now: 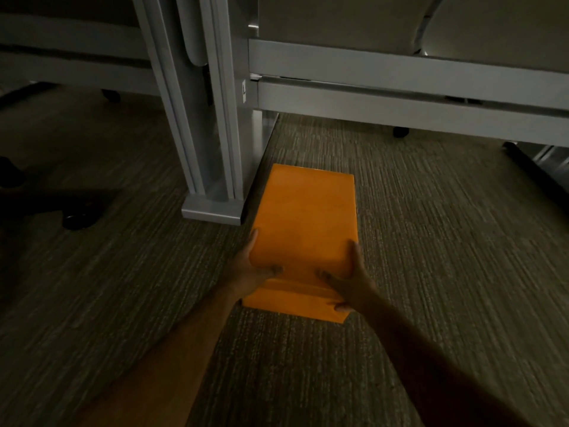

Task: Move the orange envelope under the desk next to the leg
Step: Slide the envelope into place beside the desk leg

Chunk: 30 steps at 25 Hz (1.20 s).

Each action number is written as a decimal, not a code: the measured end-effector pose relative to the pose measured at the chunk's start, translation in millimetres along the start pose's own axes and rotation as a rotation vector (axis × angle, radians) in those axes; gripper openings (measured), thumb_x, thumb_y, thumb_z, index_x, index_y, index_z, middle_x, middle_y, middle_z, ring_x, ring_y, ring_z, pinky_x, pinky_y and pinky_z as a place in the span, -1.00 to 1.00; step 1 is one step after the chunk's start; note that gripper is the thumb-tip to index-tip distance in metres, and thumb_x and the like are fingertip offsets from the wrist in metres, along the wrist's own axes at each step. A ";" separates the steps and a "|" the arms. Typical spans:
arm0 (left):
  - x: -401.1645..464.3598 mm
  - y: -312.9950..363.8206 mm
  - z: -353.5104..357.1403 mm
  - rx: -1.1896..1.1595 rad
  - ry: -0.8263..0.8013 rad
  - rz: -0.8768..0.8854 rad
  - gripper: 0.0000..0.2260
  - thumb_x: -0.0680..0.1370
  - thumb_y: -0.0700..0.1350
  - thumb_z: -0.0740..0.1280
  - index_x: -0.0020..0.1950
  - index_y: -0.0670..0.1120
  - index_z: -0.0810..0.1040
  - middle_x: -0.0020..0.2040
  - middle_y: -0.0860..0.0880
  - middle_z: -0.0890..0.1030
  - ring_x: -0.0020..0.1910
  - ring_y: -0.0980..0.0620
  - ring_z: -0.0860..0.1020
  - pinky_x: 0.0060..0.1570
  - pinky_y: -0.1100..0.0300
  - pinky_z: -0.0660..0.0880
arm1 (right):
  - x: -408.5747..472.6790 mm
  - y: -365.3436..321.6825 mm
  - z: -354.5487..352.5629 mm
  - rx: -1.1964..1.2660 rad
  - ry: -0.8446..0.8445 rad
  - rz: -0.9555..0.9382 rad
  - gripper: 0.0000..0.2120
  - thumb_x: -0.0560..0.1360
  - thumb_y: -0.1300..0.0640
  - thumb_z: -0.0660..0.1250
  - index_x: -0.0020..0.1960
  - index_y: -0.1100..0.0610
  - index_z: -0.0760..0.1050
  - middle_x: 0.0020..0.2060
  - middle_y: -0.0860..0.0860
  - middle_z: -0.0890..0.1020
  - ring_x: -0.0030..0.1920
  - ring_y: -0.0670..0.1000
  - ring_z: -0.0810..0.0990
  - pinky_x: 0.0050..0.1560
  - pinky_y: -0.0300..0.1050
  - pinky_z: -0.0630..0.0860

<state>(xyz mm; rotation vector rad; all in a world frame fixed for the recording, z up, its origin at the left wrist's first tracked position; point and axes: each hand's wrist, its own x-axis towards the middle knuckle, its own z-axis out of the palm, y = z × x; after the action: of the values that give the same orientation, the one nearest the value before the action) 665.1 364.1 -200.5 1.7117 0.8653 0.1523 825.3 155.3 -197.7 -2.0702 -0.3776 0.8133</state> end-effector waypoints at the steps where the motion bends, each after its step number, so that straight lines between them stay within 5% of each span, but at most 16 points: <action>1: 1.2 -1.3 0.1 -0.002 0.001 0.010 0.10 0.24 0.21 0.61 0.56 0.36 -0.06 0.55 -0.01 0.31 0.42 -0.04 0.36 0.10 0.11 0.35 | 1.1 0.2 0.7 -0.001 0.003 -0.003 0.12 0.30 -0.23 0.56 0.46 -0.50 -0.26 0.57 0.14 0.15 -0.11 0.18 0.62 -0.43 0.04 0.65; 6: 8.8 1.8 -3.4 0.005 -0.042 0.048 0.10 0.29 0.19 0.60 0.60 0.28 -0.09 0.57 -0.01 0.28 0.45 -0.04 0.34 0.32 0.01 0.37 | 6.1 -6.6 1.4 0.004 -0.002 0.005 0.11 0.29 -0.24 0.56 0.45 -0.51 -0.25 0.57 0.13 0.12 0.12 0.36 0.57 -0.44 0.07 0.65; 9: 12.8 5.1 -5.9 -0.031 -0.057 0.053 0.08 0.34 0.10 0.60 0.61 0.24 -0.10 0.55 -0.02 0.32 0.35 0.06 0.37 0.13 0.18 0.41 | 6.7 -9.5 3.0 0.022 0.017 0.006 0.12 0.25 -0.28 0.57 0.44 -0.53 -0.23 0.56 0.12 0.15 0.03 0.28 0.54 -0.45 0.11 0.64; 12: 11.9 6.8 -4.3 -0.022 -0.030 0.050 0.05 0.36 0.09 0.60 0.61 0.24 -0.08 0.53 -0.03 0.35 0.34 0.06 0.38 0.11 0.21 0.39 | 5.5 -10.9 3.6 0.028 0.057 -0.004 0.16 0.20 -0.33 0.57 0.46 -0.51 -0.24 0.55 0.11 0.15 0.16 0.40 0.53 -0.47 0.15 0.64; 16: 8.5 7.6 -2.4 -0.012 0.014 0.060 0.04 0.38 0.12 0.57 0.62 0.20 -0.10 0.56 -0.06 0.32 0.45 -0.09 0.36 0.34 -0.01 0.37 | -1.1 -10.3 7.3 0.009 0.164 -0.045 -0.01 0.20 -0.49 0.44 0.45 -0.45 -0.05 0.42 0.08 0.19 0.10 0.37 0.52 -0.48 0.17 0.64; 21: -1.7 3.5 2.7 0.001 0.108 0.010 -0.01 0.37 0.23 0.54 0.59 0.30 -0.06 0.58 -0.06 0.28 0.46 -0.17 0.34 0.31 -0.14 0.35 | -14.4 -3.5 28.0 -0.080 0.359 -0.088 -0.15 0.32 -0.58 0.18 0.50 -0.25 0.08 0.44 0.13 0.35 0.29 0.27 0.49 0.16 0.31 0.48; 30: -0.7 -2.0 -5.6 0.014 0.064 0.006 0.00 0.31 0.26 0.56 0.53 0.43 -0.07 0.60 -0.04 0.21 0.47 -0.21 0.32 0.22 -0.31 0.46 | -16.1 4.1 16.2 -0.146 0.177 -0.114 -0.07 0.37 -0.53 0.21 0.57 -0.25 -0.13 0.55 0.09 0.28 0.36 0.27 0.46 0.27 0.36 0.47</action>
<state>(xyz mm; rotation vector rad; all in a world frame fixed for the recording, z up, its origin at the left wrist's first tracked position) 660.8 368.1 -200.1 1.7305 0.9108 0.2061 802.4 154.3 -201.2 -2.2138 -0.4643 0.5435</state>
